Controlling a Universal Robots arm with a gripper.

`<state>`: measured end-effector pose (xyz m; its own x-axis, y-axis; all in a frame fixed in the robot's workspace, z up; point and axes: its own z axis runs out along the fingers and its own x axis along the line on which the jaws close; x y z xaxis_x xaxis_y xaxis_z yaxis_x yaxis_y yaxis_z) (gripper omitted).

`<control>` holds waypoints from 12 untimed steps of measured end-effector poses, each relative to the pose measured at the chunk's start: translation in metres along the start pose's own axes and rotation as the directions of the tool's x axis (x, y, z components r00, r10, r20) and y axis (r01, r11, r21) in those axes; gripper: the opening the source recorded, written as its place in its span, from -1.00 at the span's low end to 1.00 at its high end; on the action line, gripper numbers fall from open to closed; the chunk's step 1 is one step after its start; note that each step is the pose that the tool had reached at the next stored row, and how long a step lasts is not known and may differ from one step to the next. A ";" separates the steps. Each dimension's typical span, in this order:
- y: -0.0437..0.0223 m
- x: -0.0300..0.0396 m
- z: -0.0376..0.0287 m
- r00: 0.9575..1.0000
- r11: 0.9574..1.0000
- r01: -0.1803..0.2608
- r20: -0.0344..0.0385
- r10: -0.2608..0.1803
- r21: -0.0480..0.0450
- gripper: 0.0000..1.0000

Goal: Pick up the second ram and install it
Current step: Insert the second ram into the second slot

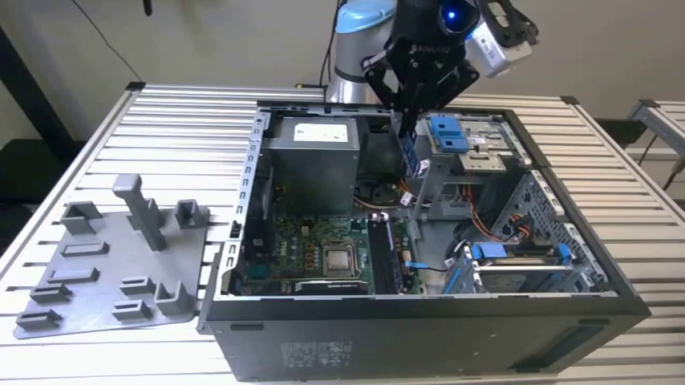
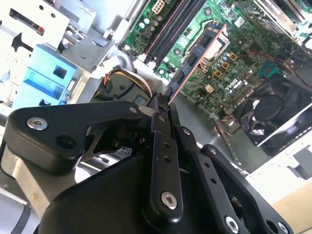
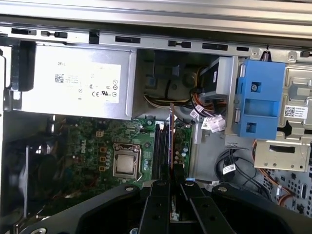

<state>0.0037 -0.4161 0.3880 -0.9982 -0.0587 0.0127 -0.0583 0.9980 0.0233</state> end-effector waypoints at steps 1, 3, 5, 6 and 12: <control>0.0000 0.0000 0.0007 1.000 1.000 -0.001 0.000 0.001 0.000 -0.72; -0.0001 0.0000 0.0016 1.000 1.000 -0.002 0.000 0.002 0.000 -0.72; -0.0003 0.0000 0.0029 1.000 1.000 -0.009 0.000 0.009 0.000 -0.72; -0.0003 0.0000 0.0036 1.000 1.000 -0.013 0.000 0.013 0.000 -0.72; -0.0008 -0.0001 0.0086 0.998 0.998 -0.055 0.001 0.055 -0.001 -0.72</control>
<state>0.0037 -0.4166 0.3794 -0.9999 -0.0034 0.0127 -0.0031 0.9997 0.0235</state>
